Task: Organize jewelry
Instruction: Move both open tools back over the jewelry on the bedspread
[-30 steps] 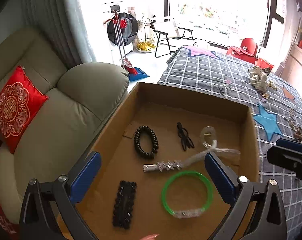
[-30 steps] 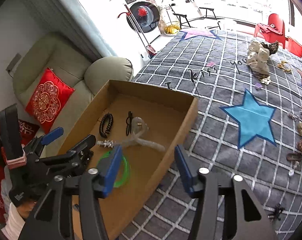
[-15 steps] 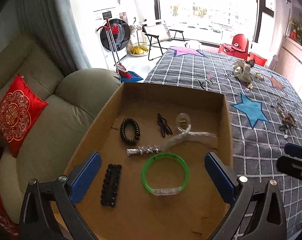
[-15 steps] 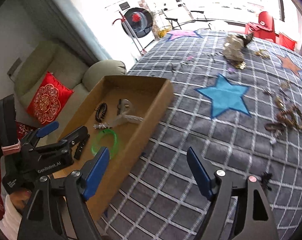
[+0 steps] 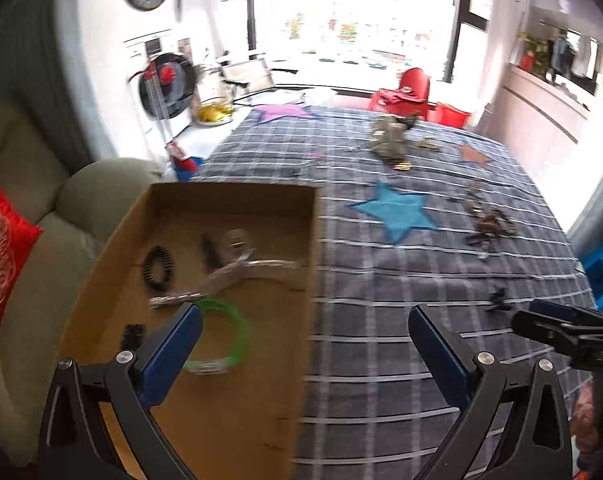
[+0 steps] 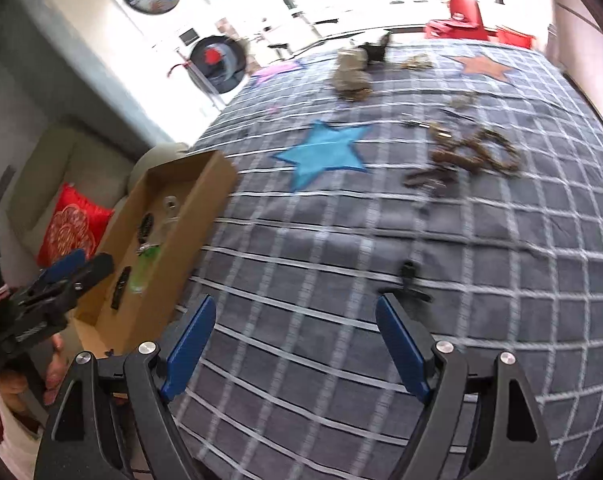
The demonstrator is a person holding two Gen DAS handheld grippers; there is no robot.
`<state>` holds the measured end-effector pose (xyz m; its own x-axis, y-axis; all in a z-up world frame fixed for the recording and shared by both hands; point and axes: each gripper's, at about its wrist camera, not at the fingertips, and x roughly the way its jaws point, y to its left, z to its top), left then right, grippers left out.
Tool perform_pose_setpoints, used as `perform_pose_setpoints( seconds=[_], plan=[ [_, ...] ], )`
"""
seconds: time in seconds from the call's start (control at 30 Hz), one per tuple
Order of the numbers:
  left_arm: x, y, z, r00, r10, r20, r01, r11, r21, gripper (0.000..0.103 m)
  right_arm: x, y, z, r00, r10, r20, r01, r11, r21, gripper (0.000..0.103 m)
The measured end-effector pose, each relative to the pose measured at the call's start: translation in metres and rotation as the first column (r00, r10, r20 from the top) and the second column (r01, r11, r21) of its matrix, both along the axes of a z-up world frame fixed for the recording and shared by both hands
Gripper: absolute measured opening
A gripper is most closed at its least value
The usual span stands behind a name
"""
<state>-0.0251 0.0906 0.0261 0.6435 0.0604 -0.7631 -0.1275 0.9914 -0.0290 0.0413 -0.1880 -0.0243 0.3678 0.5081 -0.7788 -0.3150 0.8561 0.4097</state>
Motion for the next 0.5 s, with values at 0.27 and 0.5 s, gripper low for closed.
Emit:
perform_pose_setpoints(
  seconds=[0.27,0.5],
  plan=[
    [0.024,-0.061,-0.009,0.994,-0.101,-0.039,0.100,0.995,-0.019,0.103,0.001,-0.054,-0.009,0.998,-0.065,-0.005,0.065,0.998,0.002,0.087],
    [0.052,-0.090,-0.020,0.989,-0.124,-0.077,0.126,0.992,0.018,0.103,0.013,-0.094,-0.014,0.988,-0.152,-0.005,0.151,0.988,-0.026,0.087]
  ],
)
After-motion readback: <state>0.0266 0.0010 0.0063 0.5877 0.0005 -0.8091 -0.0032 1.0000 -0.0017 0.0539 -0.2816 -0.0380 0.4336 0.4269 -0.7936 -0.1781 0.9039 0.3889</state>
